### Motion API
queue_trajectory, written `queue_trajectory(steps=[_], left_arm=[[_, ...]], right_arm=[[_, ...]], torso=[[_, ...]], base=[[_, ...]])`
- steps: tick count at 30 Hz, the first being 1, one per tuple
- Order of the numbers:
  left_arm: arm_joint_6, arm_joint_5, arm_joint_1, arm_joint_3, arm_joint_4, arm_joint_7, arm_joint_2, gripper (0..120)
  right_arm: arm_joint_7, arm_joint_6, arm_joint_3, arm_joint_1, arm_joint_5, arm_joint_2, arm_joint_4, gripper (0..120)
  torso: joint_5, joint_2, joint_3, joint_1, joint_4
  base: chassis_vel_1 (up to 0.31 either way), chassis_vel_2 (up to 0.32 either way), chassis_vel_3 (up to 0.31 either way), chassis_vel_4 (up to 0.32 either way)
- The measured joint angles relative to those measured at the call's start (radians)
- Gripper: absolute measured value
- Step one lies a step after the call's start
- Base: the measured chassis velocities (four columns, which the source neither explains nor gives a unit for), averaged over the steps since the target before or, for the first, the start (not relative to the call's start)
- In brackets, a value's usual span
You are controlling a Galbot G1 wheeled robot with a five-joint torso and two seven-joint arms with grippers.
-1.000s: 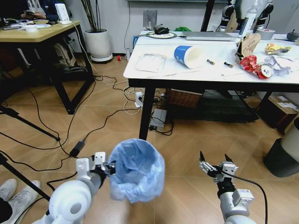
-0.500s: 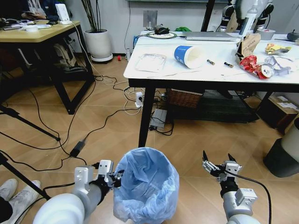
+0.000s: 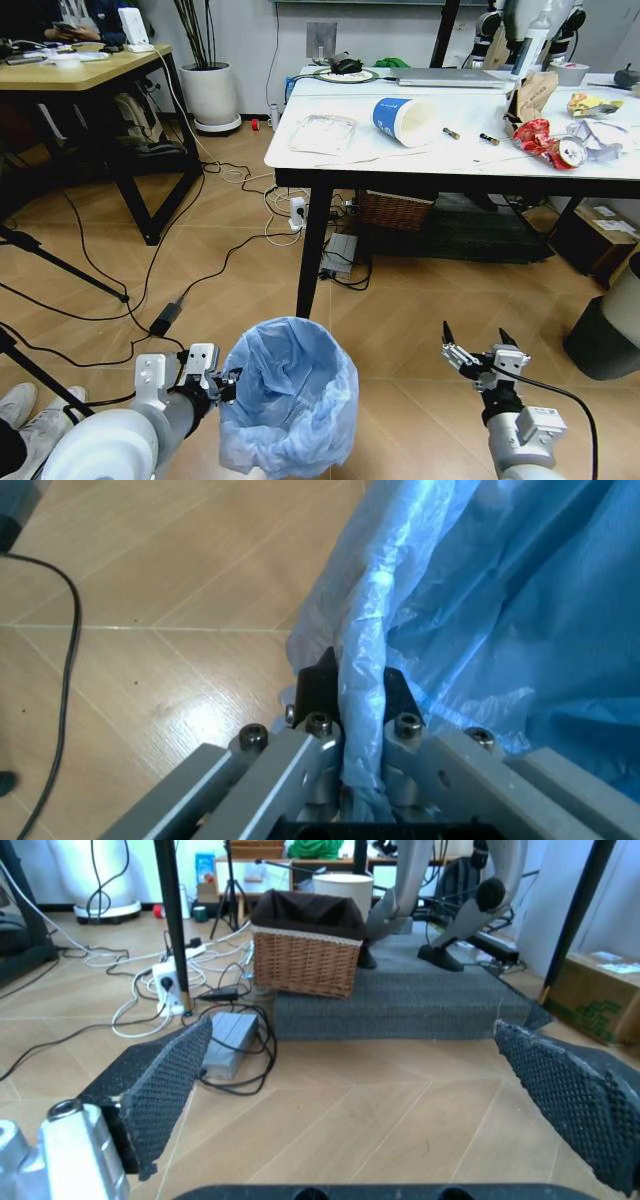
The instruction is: Pick up the trash bin and place the trash from the table into it.
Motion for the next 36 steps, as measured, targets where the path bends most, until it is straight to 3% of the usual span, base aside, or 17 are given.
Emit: queue_trajectory(steps=[13,24,36], left_arm=[[0.0,-0.002,0.004,-0.048,0.002,0.0,-0.024,0],[0.0,0.0,0.002,-0.056,0.003,0.0,-0.047,0],[0.0,0.004,-0.011,-0.037,0.003,0.0,-0.052,0]], right_arm=[[0.018,-0.035,-0.016,-0.041,0.083,0.002,0.098,100],[0.045,-0.077,0.007,-0.056,0.126,-0.018,0.223,100],[0.064,-0.11,0.039,-0.065,0.201,-0.014,0.243,100]], torso=[[-0.0001,0.029,0.023,0.007,0.0],[0.0,0.08,0.061,0.018,0.0001],[0.0,0.128,0.097,0.031,0.0]], base=[[0.0,0.0,0.0,0.0],[0.0,0.0,0.0,0.0],[0.0,0.0,0.0,0.0]])
